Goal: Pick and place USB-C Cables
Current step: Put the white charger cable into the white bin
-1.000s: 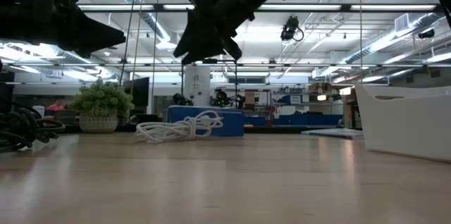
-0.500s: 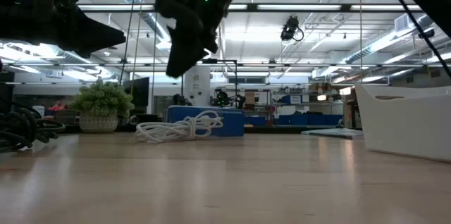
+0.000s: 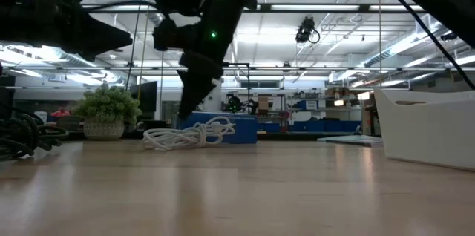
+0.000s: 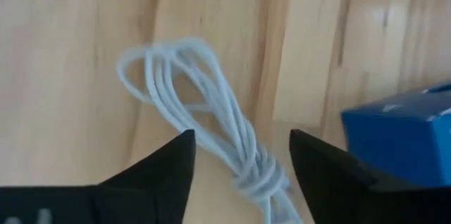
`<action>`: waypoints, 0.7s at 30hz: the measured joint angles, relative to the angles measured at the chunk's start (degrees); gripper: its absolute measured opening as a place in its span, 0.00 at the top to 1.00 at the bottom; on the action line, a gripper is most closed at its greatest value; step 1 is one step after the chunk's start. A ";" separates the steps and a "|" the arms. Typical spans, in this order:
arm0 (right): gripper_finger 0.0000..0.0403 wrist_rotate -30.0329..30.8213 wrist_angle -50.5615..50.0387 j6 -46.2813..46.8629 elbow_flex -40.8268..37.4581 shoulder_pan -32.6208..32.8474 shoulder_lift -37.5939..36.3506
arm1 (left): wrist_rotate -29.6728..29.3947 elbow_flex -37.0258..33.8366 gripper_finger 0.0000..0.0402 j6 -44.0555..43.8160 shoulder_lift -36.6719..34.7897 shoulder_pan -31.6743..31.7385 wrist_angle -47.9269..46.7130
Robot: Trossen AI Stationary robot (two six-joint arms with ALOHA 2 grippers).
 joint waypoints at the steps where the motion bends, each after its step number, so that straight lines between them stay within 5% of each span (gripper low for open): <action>1: 0.39 -0.25 -0.06 -1.07 -0.16 -0.20 0.08 | 0.01 0.00 0.71 0.00 0.01 0.00 -0.04; 11: 0.34 -1.88 -0.19 -7.20 -2.87 -1.99 -0.09 | 0.02 0.00 0.71 0.00 0.02 0.00 0.05; 21: 0.54 -1.51 2.15 -5.13 -9.02 -2.84 -0.15 | 0.02 0.02 0.71 0.00 0.00 0.00 0.07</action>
